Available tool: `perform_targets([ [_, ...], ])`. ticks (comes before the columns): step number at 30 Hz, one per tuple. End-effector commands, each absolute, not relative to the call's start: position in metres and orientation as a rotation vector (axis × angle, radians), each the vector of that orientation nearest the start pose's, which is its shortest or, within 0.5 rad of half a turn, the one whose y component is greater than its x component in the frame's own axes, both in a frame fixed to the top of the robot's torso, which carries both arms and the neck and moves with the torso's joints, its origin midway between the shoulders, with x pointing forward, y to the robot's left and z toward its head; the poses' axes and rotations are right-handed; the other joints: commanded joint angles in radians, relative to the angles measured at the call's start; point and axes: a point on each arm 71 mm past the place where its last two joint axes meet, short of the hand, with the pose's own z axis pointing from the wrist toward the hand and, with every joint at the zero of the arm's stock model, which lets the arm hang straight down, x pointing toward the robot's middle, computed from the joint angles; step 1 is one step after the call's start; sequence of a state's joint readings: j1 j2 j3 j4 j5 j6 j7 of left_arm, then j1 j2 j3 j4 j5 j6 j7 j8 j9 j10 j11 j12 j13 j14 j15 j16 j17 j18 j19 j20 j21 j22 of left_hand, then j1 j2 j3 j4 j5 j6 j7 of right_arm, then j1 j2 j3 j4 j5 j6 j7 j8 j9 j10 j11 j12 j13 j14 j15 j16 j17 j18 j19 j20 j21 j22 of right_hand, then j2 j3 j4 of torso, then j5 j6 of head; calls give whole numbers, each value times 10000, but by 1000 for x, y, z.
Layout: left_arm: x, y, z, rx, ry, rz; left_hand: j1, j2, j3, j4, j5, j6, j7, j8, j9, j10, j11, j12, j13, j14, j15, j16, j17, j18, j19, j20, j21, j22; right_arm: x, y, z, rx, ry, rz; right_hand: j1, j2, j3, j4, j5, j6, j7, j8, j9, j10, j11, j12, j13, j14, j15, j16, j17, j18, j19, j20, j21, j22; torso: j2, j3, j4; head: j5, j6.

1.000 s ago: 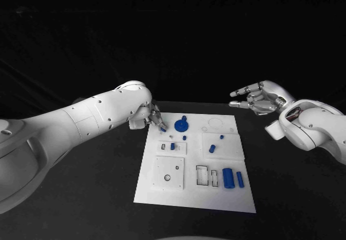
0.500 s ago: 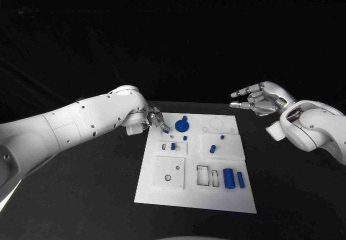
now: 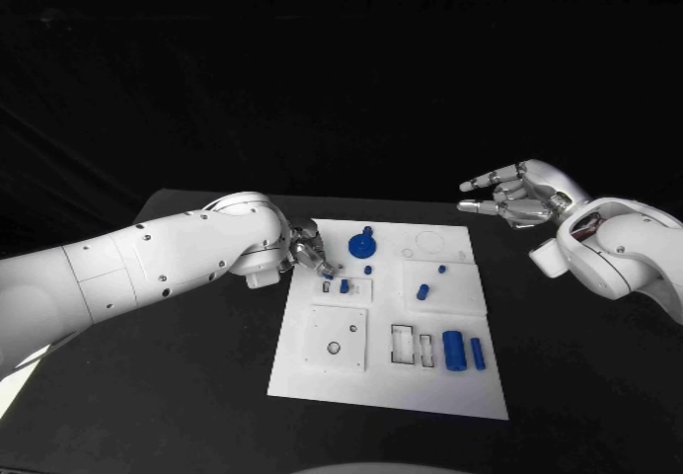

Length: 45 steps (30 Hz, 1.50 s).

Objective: Assemble the parts on the task board

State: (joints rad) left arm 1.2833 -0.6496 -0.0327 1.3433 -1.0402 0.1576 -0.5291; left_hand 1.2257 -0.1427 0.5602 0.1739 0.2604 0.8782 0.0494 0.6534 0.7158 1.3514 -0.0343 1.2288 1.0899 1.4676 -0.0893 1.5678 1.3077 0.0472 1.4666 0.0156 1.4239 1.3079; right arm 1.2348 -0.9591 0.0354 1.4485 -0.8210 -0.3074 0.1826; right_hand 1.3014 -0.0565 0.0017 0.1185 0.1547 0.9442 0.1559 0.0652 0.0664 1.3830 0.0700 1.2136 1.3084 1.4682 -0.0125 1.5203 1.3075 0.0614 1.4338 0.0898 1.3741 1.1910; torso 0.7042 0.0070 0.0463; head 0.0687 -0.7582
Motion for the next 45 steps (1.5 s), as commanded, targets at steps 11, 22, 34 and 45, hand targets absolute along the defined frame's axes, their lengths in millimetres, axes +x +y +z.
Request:
perform_targets([
  [11,512,170,-200,-1527,22689,-3875,-82,-201,1535,-1503,355,291,-99,-81,-90,178,-17,60,52,1031,-35,30,2631,-59,519,-7,109,853,508,-281,-139,3723,15469,10084,-38,19,-70,13,69,53,-33,43,13,-7,-58,-18,202,810,-14,-61,1787,130,-5,-35,-44,5,0,10,-16,31,-29],
  [22,509,171,-204,-1245,23118,-3474,-217,-299,1577,-1609,803,422,-123,-116,-149,268,-40,85,126,1031,-49,30,2631,-79,544,-20,177,951,507,-281,-139,3724,15474,10086,-37,27,-88,20,73,55,-33,43,13,-11,-58,-24,193,808,-15,-68,1778,130,-5,-36,-46,2,12,11,-24,52,-60],
  [34,507,172,-205,-1013,23420,-3249,-241,-315,1576,-1624,893,442,-127,-118,-156,282,-43,90,140,1031,-51,30,2631,-82,548,-21,187,967,507,-281,-139,3702,15465,10115,-37,27,-88,20,73,55,-33,43,13,-11,-58,-24,193,808,-15,-68,1778,130,-5,-36,-46,2,12,8,-17,33,-107],
  [45,507,170,-207,-938,23524,-3194,-242,-316,1575,-1624,896,443,-127,-117,-156,292,-43,107,163,1031,-51,30,2631,-82,548,-21,188,968,507,-281,-139,3692,15465,10130,-34,35,-98,22,76,56,-34,44,13,-13,-59,-28,188,807,-15,-72,1774,128,-1,-36,-42,11,8,4,-24,52,-148],
])
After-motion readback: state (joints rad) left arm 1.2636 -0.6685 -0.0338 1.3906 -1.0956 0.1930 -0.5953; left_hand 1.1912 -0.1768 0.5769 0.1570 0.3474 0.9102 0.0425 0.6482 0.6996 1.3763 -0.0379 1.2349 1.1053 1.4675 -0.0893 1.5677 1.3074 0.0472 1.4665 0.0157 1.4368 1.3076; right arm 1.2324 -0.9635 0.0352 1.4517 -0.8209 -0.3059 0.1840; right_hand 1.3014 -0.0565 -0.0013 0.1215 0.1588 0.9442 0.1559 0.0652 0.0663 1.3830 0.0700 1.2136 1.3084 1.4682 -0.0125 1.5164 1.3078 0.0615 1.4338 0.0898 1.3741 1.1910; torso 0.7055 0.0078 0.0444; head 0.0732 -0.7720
